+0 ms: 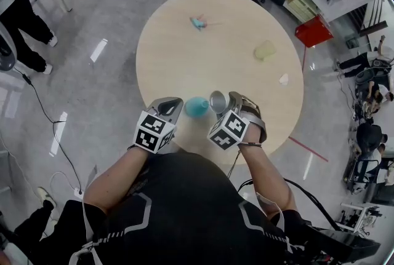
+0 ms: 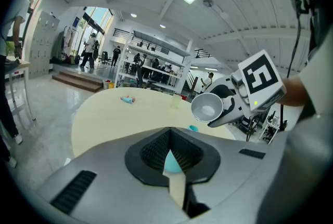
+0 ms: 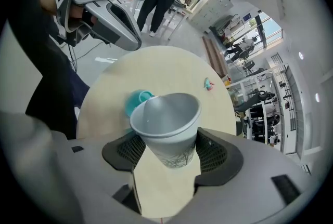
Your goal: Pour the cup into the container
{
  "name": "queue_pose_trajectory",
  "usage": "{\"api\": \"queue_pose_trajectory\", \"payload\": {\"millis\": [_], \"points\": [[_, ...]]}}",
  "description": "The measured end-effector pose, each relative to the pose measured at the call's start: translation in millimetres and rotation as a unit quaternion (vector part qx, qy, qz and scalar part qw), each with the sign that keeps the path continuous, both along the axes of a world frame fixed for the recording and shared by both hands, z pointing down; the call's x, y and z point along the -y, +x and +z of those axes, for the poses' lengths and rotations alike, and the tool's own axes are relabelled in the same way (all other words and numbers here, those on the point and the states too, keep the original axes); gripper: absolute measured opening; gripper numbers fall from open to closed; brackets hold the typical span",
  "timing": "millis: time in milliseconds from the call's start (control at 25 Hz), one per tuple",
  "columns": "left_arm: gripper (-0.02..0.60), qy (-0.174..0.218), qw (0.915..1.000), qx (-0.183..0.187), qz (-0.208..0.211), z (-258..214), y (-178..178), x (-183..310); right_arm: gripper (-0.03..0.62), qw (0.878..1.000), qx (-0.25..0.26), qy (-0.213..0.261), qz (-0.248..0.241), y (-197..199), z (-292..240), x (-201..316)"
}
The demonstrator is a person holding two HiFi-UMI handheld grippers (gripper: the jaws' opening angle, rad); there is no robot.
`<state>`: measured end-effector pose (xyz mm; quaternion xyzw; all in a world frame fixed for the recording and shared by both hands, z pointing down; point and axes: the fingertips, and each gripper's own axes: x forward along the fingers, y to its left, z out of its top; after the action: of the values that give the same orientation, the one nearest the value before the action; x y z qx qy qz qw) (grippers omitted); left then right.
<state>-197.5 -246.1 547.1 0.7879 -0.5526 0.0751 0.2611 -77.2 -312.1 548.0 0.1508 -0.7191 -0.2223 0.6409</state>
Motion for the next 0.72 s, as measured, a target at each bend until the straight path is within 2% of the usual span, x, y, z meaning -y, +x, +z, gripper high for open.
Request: {"api": "queue_pose_trajectory", "payload": {"millis": [520, 720], "points": [[0.001, -0.005, 1.0000, -0.006, -0.003, 3.5, 0.9, 2.4, 0.308, 1.000, -0.007, 0.003, -0.007, 0.6, 11.3, 2.1], [0.000, -0.001, 1.0000, -0.003, 0.002, -4.2, 1.7, 6.4, 0.308, 0.999, 0.030, -0.015, 0.012, -1.5, 17.0, -0.1]]}}
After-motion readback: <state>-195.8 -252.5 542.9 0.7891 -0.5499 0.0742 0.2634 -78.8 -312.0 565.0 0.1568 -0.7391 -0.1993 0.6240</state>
